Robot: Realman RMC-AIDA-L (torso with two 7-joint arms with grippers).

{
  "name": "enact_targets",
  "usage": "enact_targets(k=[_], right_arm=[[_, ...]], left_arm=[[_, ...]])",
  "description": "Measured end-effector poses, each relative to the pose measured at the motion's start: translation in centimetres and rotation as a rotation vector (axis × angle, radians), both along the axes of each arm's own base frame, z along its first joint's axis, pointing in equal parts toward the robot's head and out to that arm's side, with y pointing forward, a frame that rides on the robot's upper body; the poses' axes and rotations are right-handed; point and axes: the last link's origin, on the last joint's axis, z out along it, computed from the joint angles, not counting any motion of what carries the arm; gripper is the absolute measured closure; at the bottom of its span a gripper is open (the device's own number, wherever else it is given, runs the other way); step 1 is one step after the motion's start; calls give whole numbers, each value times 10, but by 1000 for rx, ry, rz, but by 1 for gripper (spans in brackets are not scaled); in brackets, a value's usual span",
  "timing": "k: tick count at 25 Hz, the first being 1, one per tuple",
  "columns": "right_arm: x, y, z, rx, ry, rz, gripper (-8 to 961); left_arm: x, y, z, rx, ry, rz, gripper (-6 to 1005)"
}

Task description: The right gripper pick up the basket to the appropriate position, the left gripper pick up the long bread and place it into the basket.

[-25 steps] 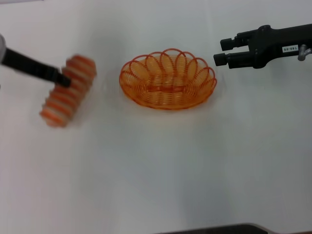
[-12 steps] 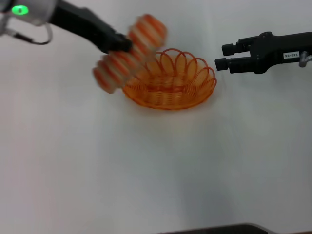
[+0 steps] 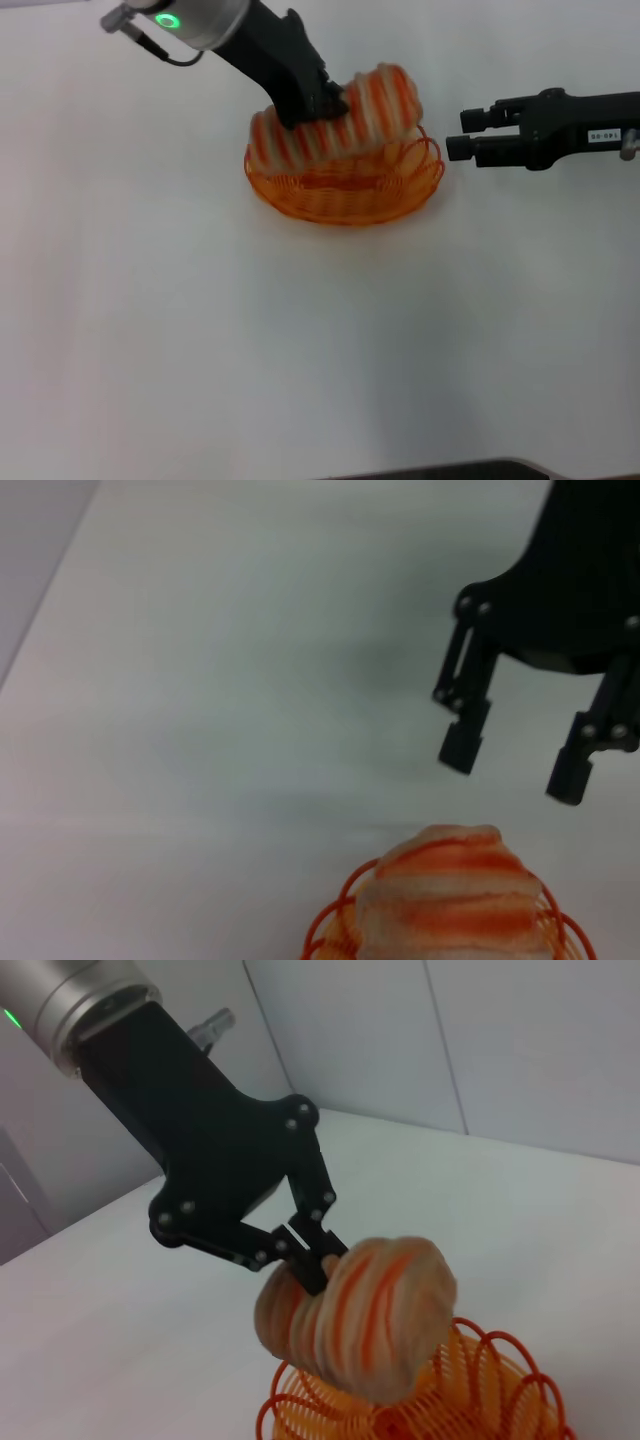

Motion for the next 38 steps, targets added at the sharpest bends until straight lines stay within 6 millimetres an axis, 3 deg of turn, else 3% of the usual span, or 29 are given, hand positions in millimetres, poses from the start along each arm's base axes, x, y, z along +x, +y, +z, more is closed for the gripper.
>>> enact_targets(k=[11, 22, 26, 32, 38], right_arm=[[-4, -3, -9, -15, 23, -4, 386], [-3, -4, -8, -19, 26, -8, 386], [-3, -3, -6, -16, 22, -5, 386], [-1, -2, -1, 1, 23, -6, 386], [-1, -1, 2, 24, 30, -7, 386]], left_arm=[[8, -5, -30, -51, 108, -111, 910], [8, -2, -32, -20, 96, -113, 588], [2, 4, -23, 22, 8, -46, 500], [-31, 7, 6, 109, -302, 175, 505], [-103, -19, 21, 149, -687, 457, 507]])
